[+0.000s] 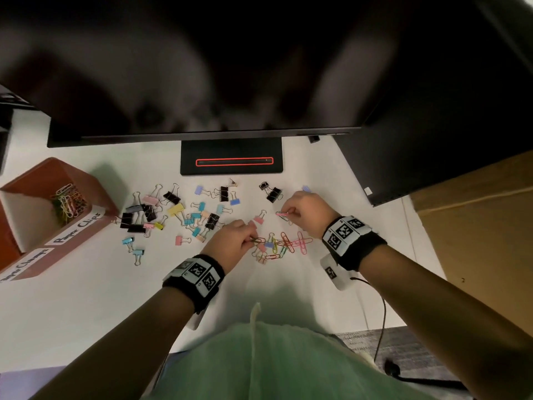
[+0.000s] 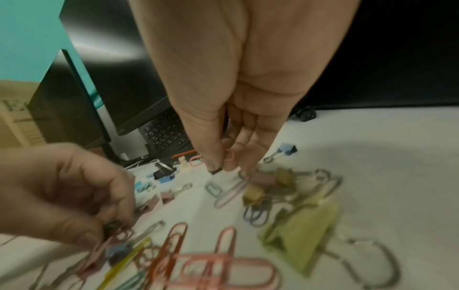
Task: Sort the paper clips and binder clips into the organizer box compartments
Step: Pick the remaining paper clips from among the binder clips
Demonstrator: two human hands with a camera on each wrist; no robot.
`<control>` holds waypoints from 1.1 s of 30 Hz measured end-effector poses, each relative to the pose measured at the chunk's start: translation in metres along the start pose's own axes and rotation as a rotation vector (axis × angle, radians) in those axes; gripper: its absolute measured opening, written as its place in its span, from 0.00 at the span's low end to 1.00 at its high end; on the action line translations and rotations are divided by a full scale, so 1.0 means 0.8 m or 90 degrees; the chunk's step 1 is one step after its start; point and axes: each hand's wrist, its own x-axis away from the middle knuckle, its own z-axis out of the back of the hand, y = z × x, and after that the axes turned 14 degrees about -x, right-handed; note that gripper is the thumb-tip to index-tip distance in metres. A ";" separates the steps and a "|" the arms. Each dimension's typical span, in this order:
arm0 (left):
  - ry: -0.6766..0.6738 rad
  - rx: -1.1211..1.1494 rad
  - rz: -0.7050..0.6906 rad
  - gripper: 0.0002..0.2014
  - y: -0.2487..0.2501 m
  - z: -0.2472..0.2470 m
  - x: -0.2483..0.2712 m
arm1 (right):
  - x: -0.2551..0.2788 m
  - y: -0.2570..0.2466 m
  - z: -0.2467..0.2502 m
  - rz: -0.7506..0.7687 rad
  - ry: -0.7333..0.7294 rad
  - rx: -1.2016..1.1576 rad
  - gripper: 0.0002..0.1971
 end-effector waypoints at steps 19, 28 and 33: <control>-0.033 -0.049 0.059 0.07 -0.016 -0.006 0.012 | 0.003 0.004 0.011 0.072 -0.074 0.208 0.08; -0.033 -0.099 0.035 0.06 -0.014 -0.009 0.015 | 0.010 -0.006 0.000 0.039 -0.074 0.190 0.11; -0.008 -0.077 0.030 0.07 -0.014 -0.013 0.016 | -0.003 -0.017 -0.009 -0.023 -0.021 0.090 0.13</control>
